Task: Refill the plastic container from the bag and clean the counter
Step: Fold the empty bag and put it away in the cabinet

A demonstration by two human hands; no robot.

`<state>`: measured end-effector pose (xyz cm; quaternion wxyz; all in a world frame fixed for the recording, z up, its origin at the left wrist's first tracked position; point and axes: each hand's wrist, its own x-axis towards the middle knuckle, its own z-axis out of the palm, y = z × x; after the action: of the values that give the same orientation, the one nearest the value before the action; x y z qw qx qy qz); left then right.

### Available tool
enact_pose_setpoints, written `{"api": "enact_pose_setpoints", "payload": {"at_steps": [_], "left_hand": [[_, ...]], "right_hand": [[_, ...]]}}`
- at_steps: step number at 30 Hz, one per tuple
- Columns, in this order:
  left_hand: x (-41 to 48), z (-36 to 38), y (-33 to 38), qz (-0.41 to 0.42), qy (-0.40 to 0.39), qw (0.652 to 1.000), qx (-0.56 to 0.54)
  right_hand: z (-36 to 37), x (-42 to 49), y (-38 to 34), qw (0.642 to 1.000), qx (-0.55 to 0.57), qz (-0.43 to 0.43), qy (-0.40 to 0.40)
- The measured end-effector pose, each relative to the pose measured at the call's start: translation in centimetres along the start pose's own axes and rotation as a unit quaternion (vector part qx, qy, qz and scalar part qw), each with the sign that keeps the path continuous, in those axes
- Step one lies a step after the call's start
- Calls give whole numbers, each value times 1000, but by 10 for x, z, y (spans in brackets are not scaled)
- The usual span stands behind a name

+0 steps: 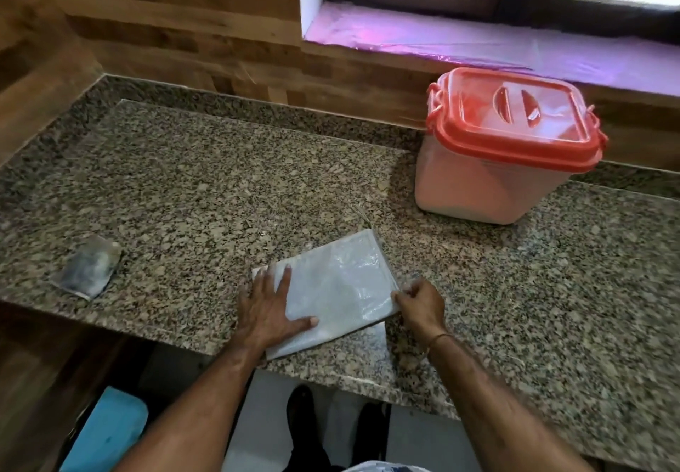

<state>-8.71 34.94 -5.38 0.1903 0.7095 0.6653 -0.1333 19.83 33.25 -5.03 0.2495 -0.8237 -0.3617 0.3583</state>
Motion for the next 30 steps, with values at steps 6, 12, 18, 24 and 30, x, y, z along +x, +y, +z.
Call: {"api": "enact_pose_setpoints", "payload": {"at_steps": [6, 12, 18, 24, 30], "left_hand": [[13, -13, 1, -11, 38, 999, 29], [30, -32, -5, -22, 27, 993, -112], [62, -63, -20, -8, -127, 868, -480], [73, -75, -26, -18, -189, 822, -538], [72, -81, -35, -52, -231, 788, -568]], "right_hand": [[36, -38, -5, 931, 315, 130, -133], [53, -48, -26, 955, 257, 102, -106], [22, -55, -54, 947, 276, 70, -149], [14, -50, -59, 944, 275, 29, -179], [8, -49, -64, 950, 257, 43, -174]]}}
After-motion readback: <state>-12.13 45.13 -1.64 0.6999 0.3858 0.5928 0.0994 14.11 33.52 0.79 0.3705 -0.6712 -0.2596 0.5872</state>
